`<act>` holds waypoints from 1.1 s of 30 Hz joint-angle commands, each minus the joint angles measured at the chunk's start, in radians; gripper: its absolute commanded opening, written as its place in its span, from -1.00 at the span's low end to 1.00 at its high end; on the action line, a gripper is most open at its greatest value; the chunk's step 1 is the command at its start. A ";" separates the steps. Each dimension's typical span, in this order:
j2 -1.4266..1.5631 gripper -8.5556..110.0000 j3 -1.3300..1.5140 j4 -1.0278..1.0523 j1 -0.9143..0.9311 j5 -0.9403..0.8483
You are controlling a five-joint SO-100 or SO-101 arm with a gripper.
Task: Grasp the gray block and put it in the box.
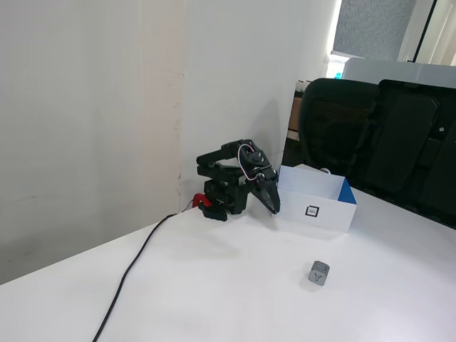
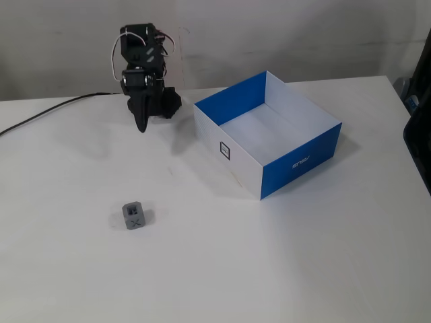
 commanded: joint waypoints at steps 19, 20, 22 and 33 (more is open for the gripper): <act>-0.551 -0.85 -0.256 -0.127 -0.147 -0.110; -0.551 -0.85 -0.256 -0.127 -0.137 -0.117; -0.551 -0.85 -0.258 -0.126 -0.114 -0.143; -0.868 -0.82 -0.462 -0.098 -0.020 -0.218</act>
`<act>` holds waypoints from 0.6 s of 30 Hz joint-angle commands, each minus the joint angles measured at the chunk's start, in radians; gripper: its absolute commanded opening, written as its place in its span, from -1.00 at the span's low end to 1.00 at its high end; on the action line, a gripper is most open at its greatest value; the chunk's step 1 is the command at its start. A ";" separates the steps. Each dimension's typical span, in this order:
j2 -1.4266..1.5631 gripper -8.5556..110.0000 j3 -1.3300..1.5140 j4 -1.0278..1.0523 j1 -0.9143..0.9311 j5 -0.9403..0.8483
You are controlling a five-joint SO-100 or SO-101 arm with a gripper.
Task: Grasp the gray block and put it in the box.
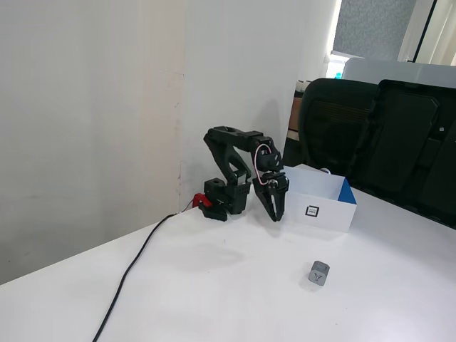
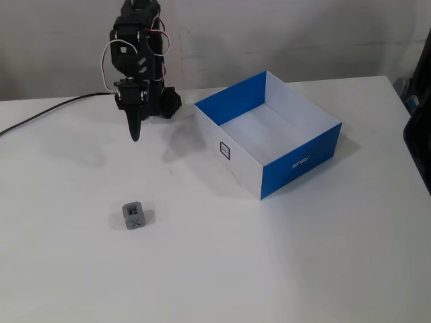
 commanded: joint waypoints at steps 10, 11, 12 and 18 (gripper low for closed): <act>-0.324 -0.51 -0.321 0.069 0.008 -0.118; -0.327 -0.50 -0.321 0.069 0.008 -0.127; -0.328 -0.49 -0.319 0.067 0.008 -0.141; -0.402 -0.46 -0.370 0.041 -0.021 -0.156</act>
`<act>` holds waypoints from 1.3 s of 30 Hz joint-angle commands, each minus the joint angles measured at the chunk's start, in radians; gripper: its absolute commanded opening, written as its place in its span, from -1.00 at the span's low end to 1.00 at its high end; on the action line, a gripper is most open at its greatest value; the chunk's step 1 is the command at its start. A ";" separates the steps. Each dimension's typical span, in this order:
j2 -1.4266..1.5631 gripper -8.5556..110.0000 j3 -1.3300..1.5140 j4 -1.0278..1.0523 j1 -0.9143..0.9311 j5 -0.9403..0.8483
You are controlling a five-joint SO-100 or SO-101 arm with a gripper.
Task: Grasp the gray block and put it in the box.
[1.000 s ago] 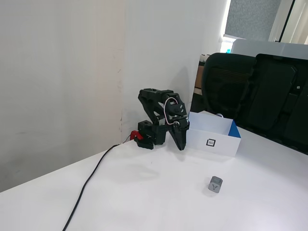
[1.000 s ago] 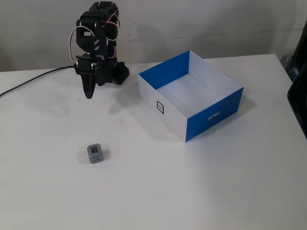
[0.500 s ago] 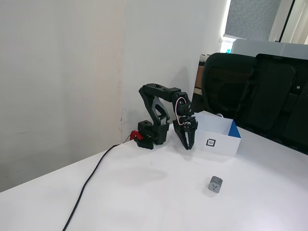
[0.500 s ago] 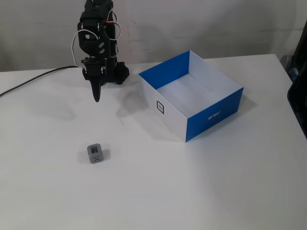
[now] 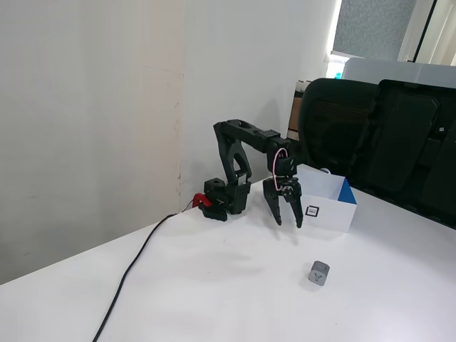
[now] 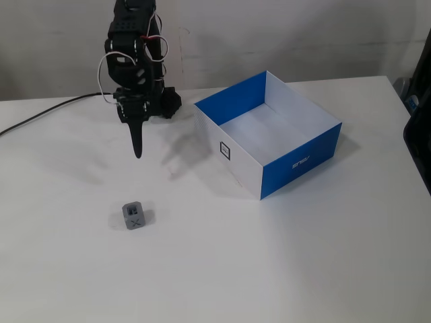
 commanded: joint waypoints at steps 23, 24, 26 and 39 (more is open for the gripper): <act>-0.512 -0.40 -0.528 0.008 -0.081 -0.023; -0.522 -0.40 -0.532 0.008 -0.077 -0.023; -0.532 -0.40 -0.535 0.002 -0.069 -0.023; -0.669 -0.37 -0.703 0.008 -0.012 -0.023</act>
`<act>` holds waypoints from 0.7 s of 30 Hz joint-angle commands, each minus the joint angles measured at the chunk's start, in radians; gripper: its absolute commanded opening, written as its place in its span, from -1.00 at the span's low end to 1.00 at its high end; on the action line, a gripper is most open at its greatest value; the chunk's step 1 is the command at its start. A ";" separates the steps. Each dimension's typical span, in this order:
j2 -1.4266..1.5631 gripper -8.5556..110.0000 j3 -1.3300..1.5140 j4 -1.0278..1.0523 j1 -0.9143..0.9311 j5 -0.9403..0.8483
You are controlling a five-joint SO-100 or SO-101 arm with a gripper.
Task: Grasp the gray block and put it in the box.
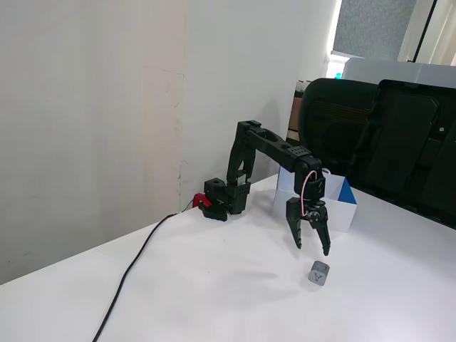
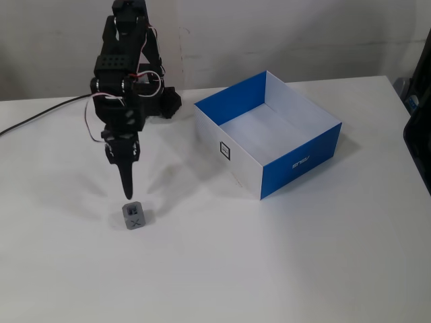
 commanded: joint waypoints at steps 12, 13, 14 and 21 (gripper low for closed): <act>-0.110 -0.34 -0.178 -0.003 0.044 0.002; -0.117 -0.34 -0.178 -0.006 0.043 0.002; -0.121 -0.34 -0.178 -0.012 0.040 0.002; -0.156 -0.34 -0.183 -0.020 0.025 -0.003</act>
